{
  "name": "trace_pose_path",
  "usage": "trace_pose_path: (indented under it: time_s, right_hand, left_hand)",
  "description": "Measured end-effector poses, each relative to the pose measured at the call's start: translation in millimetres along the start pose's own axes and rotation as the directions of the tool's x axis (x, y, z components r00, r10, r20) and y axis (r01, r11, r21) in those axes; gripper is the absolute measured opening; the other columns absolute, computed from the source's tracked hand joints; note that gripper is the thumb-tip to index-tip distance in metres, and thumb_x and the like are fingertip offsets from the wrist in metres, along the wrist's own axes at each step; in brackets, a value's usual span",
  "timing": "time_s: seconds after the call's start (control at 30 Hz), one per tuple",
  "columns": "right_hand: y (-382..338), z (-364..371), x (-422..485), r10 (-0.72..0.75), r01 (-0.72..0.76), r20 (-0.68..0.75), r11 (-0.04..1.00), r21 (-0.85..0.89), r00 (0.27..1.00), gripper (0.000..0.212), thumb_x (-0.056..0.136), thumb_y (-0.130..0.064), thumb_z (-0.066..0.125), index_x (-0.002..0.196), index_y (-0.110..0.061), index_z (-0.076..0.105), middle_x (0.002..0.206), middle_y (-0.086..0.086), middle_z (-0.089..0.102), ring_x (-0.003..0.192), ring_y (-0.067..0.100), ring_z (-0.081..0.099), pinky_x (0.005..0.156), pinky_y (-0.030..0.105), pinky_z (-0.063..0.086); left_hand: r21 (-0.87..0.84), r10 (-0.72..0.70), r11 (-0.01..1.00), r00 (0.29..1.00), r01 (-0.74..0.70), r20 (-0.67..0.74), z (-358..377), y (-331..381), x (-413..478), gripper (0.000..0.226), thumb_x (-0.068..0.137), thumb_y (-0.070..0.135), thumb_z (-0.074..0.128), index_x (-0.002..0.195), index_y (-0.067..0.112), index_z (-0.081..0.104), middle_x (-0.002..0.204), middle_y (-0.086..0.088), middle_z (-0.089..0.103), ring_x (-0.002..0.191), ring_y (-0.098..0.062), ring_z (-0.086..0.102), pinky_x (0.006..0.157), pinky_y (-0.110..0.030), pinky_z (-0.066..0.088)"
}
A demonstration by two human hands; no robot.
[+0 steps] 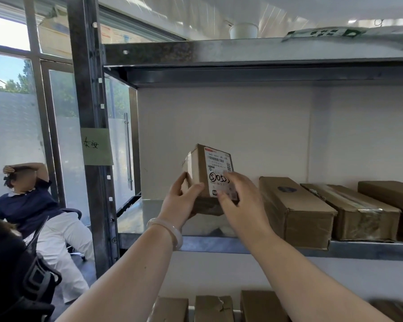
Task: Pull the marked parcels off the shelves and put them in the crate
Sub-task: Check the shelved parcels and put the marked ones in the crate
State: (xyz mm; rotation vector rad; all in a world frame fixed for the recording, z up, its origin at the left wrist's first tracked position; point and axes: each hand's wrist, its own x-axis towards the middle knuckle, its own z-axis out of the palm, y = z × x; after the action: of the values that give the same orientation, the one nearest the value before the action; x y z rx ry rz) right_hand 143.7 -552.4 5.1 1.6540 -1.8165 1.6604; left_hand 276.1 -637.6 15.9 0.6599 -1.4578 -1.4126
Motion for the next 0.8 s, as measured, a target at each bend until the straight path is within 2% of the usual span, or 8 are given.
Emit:
trace_pose_path:
  time_s: [0.1, 0.2, 0.27, 0.33, 0.4, 0.5, 0.6, 0.8]
  right_hand:
    - [4.4, 0.3, 6.5, 0.163, -0.165, 0.037, 0.984, 0.062, 0.986, 0.050, 0.092, -0.031, 0.061, 0.140, -0.028, 0.046, 0.133, -0.008, 0.053, 0.122, 0.011, 0.049, 0.100, 0.028, 0.045]
    - [5.4, 5.5, 6.5, 0.228, -0.247, 0.147, 0.961, 0.125, 0.962, 0.054, 0.090, -0.027, 0.065, 0.141, -0.026, 0.046, 0.124, -0.009, 0.058, 0.104, 0.004, 0.054, 0.085, 0.016, 0.043]
    - [5.9, 7.3, 7.9, 0.210, -0.225, 0.150, 0.970, 0.091, 0.966, 0.056, 0.088, -0.028, 0.067, 0.140, -0.027, 0.047, 0.116, -0.014, 0.056, 0.096, -0.003, 0.053, 0.077, 0.006, 0.040]
    - [5.2, 8.4, 11.5, 0.191, -0.201, 0.163, 0.978, 0.049, 0.968, 0.059, 0.085, -0.029, 0.069, 0.140, -0.026, 0.048, 0.111, -0.018, 0.056, 0.093, -0.005, 0.053, 0.070, 0.001, 0.038]
    - [3.7, 9.3, 15.1, 0.183, -0.187, 0.201, 0.982, 0.000, 0.962, 0.061, 0.085, -0.027, 0.071, 0.141, -0.024, 0.048, 0.119, -0.013, 0.062, 0.096, -0.001, 0.054, 0.070, 0.001, 0.037]
    - [1.9, 8.9, 20.2, 0.162, -0.152, 0.218, 0.986, -0.063, 0.962, 0.058, 0.085, -0.029, 0.072, 0.139, -0.022, 0.051, 0.125, -0.004, 0.064, 0.098, 0.004, 0.057, 0.075, 0.004, 0.039]
    - [1.2, 7.9, 27.6, 0.170, -0.129, 0.246, 0.976, -0.175, 0.954, 0.054, 0.088, -0.038, 0.067, 0.137, -0.024, 0.052, 0.129, -0.002, 0.061, 0.114, 0.012, 0.057, 0.093, 0.023, 0.045]
    - [9.0, 18.5, 32.3, 0.225, -0.159, 0.287, 0.959, -0.236, 0.931, 0.050, 0.089, -0.042, 0.064, 0.136, -0.027, 0.052, 0.130, 0.000, 0.059, 0.116, 0.016, 0.055, 0.089, 0.024, 0.045]
  left_hand:
    - [-0.104, -0.053, 0.993, 0.998, 0.055, 0.014, -6.0, -5.6, 2.5, 0.054, 0.086, 0.031, 0.069, 0.136, 0.043, 0.051, 0.102, 0.001, 0.076, 0.084, -0.014, 0.074, 0.076, -0.035, 0.061]
    - [-0.028, -0.066, 0.997, 0.997, 0.067, 0.028, -9.7, -10.5, 5.1, 0.041, 0.089, 0.035, 0.063, 0.128, 0.047, 0.057, 0.104, 0.001, 0.075, 0.096, -0.019, 0.072, 0.091, -0.041, 0.056]
    - [0.067, -0.042, 0.997, 0.999, 0.043, -0.013, -12.7, -11.2, 9.7, 0.029, 0.092, 0.037, 0.058, 0.120, 0.047, 0.060, 0.104, 0.003, 0.075, 0.097, -0.017, 0.071, 0.093, -0.037, 0.055]
    - [0.159, 0.002, 0.987, 0.999, 0.006, -0.052, -15.6, -11.0, 14.7, 0.022, 0.094, 0.038, 0.054, 0.105, 0.054, 0.063, 0.092, 0.015, 0.075, 0.084, -0.006, 0.071, 0.076, -0.020, 0.055]
    - [0.253, 0.032, 0.967, 0.997, -0.013, -0.071, -18.1, -10.8, 17.2, 0.027, 0.094, 0.042, 0.049, 0.090, 0.065, 0.062, 0.082, 0.027, 0.072, 0.077, 0.000, 0.069, 0.064, -0.013, 0.050]
    - [0.380, 0.096, 0.923, 0.992, -0.059, -0.080, -22.0, -12.5, 19.4, 0.030, 0.093, 0.046, 0.045, 0.114, 0.065, 0.056, 0.081, 0.032, 0.069, 0.080, 0.001, 0.068, 0.065, -0.018, 0.050]
    - [0.471, 0.120, 0.878, 0.992, -0.089, -0.037, -24.7, -11.1, 25.3, 0.047, 0.095, 0.044, 0.050, 0.139, 0.055, 0.038, 0.097, 0.030, 0.066, 0.077, 0.002, 0.067, 0.055, -0.011, 0.048]
    - [0.640, 0.095, 0.763, 0.995, -0.091, 0.027, -31.2, -17.1, 39.2, 0.048, 0.088, 0.044, 0.063, 0.135, 0.034, 0.053, 0.128, 0.003, 0.061, 0.102, -0.013, 0.057, 0.088, -0.026, 0.048]
